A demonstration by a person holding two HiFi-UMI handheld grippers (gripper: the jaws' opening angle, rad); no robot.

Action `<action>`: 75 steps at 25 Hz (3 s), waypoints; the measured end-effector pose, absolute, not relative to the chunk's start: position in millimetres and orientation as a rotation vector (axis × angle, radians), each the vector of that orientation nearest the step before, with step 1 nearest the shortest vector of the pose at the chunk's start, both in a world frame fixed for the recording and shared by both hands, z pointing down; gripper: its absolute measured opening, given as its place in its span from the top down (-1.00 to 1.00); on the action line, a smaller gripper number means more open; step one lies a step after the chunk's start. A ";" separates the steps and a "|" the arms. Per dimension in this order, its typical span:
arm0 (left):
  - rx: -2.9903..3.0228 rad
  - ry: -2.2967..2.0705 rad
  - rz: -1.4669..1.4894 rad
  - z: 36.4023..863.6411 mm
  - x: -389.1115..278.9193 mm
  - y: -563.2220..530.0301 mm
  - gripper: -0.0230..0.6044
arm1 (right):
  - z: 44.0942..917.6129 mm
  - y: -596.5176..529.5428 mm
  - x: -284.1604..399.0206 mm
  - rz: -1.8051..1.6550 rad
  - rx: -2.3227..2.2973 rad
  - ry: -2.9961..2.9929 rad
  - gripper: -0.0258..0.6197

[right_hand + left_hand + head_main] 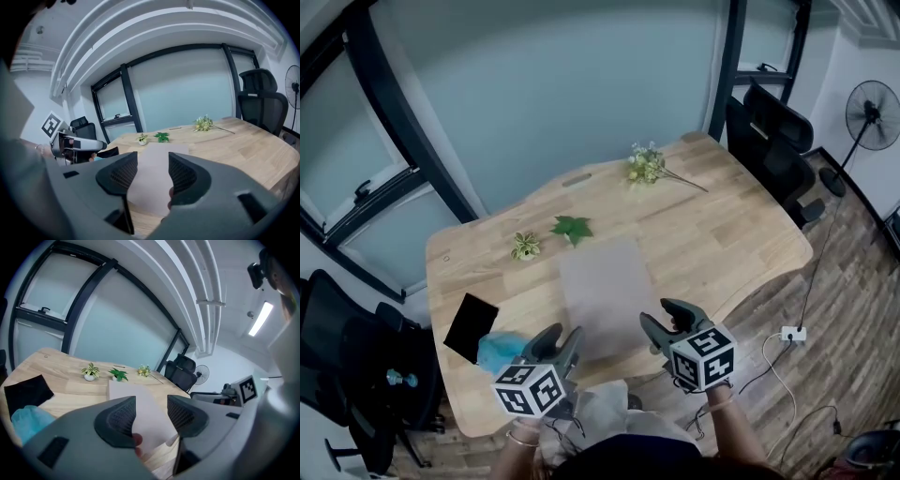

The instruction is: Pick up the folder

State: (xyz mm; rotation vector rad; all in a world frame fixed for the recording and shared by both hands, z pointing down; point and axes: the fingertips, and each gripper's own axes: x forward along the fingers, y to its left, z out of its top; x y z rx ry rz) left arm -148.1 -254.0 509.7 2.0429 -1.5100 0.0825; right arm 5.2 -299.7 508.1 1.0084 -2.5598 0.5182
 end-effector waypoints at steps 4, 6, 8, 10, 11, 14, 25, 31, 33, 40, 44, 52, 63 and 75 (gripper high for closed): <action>2.043 -1.481 0.094 516.0 -153.7 -266.8 0.29 | 514.6 -311.2 3.7 0.551 1.030 -2.542 0.35; 2.042 -1.466 0.100 518.7 -156.4 -273.3 0.28 | 518.9 -317.1 2.5 0.570 1.033 -2.532 0.31; 2.040 -1.451 0.107 522.6 -158.9 -280.2 0.27 | 524.1 -323.5 1.1 0.578 1.033 -2.519 0.29; 2.035 -1.434 0.114 527.7 -161.4 -286.1 0.27 | 528.9 -329.4 -0.2 0.583 1.036 -2.504 0.29; 2.032 -1.428 0.118 530.0 -162.8 -289.0 0.26 | 531.1 -332.4 -0.9 0.587 1.037 -2.497 0.29; 2.019 -1.420 0.122 535.8 -166.5 -297.3 0.26 | 537.9 -340.8 -1.0 0.602 1.042 -2.479 0.29; 1.948 -1.388 0.157 569.6 -175.4 -315.6 0.24 | 568.7 -365.4 -2.1 0.666 1.017 -2.427 0.29; 1.904 -1.374 0.169 586.1 -181.1 -324.5 0.22 | 589.0 -375.7 -3.0 0.706 0.997 -2.386 0.27; 1.887 -1.367 0.175 593.0 -183.5 -327.0 0.21 | 595.8 -378.7 -3.3 0.724 0.992 -2.372 0.24; 1.841 -1.345 0.192 613.0 -192.1 -336.3 0.18 | 622.4 -388.4 -3.8 0.776 0.988 -2.313 0.23; 1.815 -1.326 0.208 624.4 -194.2 -340.7 0.15 | 634.4 -396.6 -5.1 0.803 0.982 -2.291 0.20; 1.762 -1.266 0.213 648.5 -193.5 -346.2 0.11 | 654.0 -403.4 -2.0 0.923 0.995 -2.266 0.16; 1.711 -1.203 0.246 677.8 -186.9 -343.6 0.07 | 676.8 -405.1 -2.7 1.128 0.960 -2.240 0.04; 1.673 -1.146 0.247 695.8 -180.4 -342.6 -0.03 | 695.0 -406.2 -12.7 1.253 0.856 -2.203 -0.14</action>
